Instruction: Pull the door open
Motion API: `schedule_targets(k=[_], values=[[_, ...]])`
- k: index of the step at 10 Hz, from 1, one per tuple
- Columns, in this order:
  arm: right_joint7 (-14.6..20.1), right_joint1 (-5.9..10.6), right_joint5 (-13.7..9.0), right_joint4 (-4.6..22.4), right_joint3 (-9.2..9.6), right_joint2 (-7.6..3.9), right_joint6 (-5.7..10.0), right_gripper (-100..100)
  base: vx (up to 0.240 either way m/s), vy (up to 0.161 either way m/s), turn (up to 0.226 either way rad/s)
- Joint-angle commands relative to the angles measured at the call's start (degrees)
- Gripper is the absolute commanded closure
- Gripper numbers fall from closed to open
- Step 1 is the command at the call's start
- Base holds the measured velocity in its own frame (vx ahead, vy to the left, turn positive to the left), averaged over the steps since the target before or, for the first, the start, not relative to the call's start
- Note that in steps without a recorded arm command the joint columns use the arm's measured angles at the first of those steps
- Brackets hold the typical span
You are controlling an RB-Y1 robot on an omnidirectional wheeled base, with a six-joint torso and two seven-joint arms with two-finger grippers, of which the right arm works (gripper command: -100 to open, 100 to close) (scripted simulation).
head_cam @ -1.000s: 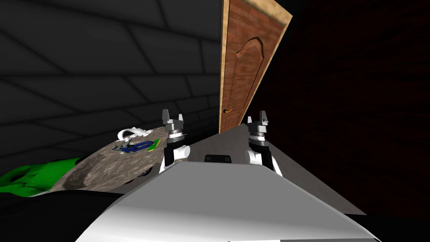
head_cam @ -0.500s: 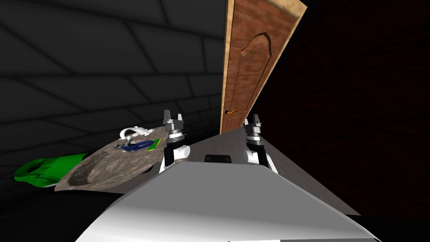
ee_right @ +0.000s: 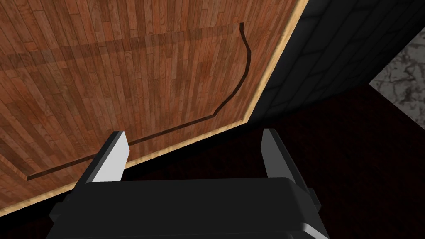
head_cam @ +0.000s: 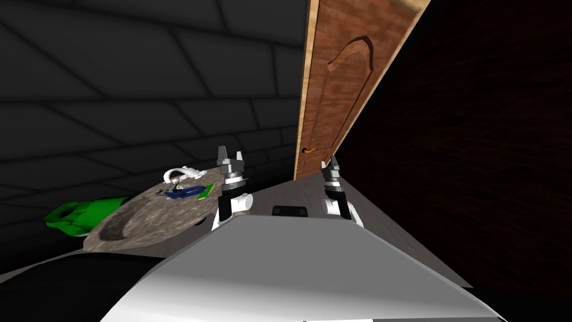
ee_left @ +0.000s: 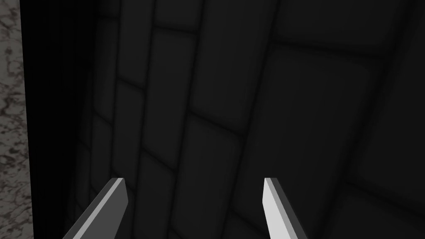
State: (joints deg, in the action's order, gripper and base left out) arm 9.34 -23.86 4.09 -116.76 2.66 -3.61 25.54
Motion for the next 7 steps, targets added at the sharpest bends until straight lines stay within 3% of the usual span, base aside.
schedule_targets(k=[1,4,6,7], values=[[0.7,0.71,-0.5,2.9,-0.38,-1.49,1.12,-100,0.080,-0.046,0.144],[0.9,1.52,-0.7,6.3,-0.51,-2.27,1.76,-100,0.056,-0.037,0.059],[1.4,3.16,-1.2,10.3,-0.78,-3.86,3.06,-100,0.060,-0.037,0.133],[1.4,3.16,-1.2,11.6,-0.78,-3.86,3.06,-100,0.058,-0.046,0.066]])
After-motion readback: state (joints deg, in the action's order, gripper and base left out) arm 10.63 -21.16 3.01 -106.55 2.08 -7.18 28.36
